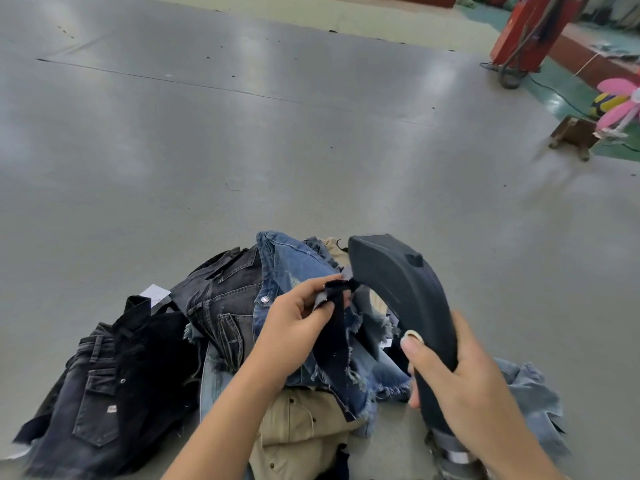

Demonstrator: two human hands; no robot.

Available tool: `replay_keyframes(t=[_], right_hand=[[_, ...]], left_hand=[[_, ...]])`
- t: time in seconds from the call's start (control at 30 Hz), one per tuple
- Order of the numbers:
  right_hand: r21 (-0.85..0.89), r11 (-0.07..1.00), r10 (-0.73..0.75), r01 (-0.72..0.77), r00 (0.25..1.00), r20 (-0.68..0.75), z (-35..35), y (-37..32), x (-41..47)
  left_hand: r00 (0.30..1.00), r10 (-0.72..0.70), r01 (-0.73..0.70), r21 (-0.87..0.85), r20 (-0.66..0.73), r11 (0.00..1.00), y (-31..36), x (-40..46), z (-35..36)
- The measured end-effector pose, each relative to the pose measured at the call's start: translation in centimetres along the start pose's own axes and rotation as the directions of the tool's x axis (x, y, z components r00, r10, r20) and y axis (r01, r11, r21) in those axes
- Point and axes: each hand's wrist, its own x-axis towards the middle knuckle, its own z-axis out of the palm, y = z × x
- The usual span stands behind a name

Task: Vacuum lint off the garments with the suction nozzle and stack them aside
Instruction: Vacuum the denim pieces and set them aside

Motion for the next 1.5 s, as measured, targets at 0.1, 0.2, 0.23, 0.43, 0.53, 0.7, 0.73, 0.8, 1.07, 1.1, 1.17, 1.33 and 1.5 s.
replay_keyframes(t=[0.1,0.2,0.23,0.43,0.53,0.7,0.73,0.8,1.07,1.1,1.17,1.33,1.5], right_hand=[[-0.05,0.999,-0.015,0.02,0.995,0.102,0.1,0.1,-0.6],[-0.102,0.995,0.001,0.011,0.993,0.122,0.8,0.0,-0.6],[-0.104,0.995,-0.001,0.01,0.995,0.095,0.9,0.0,-0.5],[0.035,0.999,0.036,-0.037,0.999,0.019,0.1,-0.3,-0.3],[-0.008,0.999,0.051,-0.05,0.991,0.124,0.4,-0.3,-1.1],[-0.061,0.997,0.049,-0.05,0.999,-0.012,0.0,-0.3,0.2],[-0.035,0.998,0.057,-0.058,0.998,-0.023,-0.3,-0.4,0.3],[0.029,0.996,0.082,-0.083,0.996,0.034,-0.5,-0.4,-0.2],[0.026,0.999,0.047,-0.048,0.999,0.022,0.0,-0.4,0.9],[0.047,0.998,0.045,-0.044,0.999,-0.001,-0.2,-0.5,1.1],[0.073,0.996,0.05,-0.051,0.999,0.014,-0.5,-0.6,0.8],[-0.009,0.999,0.036,-0.035,0.988,0.153,0.8,0.1,-0.9],[-0.015,0.999,-0.03,0.03,0.999,0.045,1.1,-0.3,0.8]], left_hand=[[0.994,0.019,-0.016,-0.021,0.112,1.0,-0.2,-0.1,0.2],[0.979,0.044,-0.031,-0.068,0.198,0.997,-0.2,-0.1,0.3],[0.974,0.038,-0.017,-0.098,0.225,0.995,-0.4,-0.2,0.4],[0.944,-0.021,0.179,-0.458,0.328,0.871,-0.9,-0.3,0.9],[0.925,0.005,0.24,-0.595,0.379,0.767,-0.5,-0.1,1.0],[0.931,-0.056,0.265,-0.563,0.36,0.783,-1.0,-0.3,1.2],[0.933,-0.063,0.269,-0.569,0.355,0.777,-1.0,-0.3,1.2],[0.935,-0.067,0.276,-0.594,0.349,0.756,-0.8,-0.2,1.3],[0.927,-0.043,0.283,-0.621,0.373,0.731,-1.3,-0.4,2.1],[0.93,-0.045,0.28,-0.625,0.364,0.728,-1.3,-0.4,2.2],[0.949,-0.047,0.243,-0.633,0.31,0.735,-1.1,-0.2,1.8],[0.97,-0.044,0.214,-0.755,0.239,0.62,-0.8,0.9,0.2],[0.945,-0.007,0.244,-0.686,0.328,0.686,-0.5,0.2,1.4]])
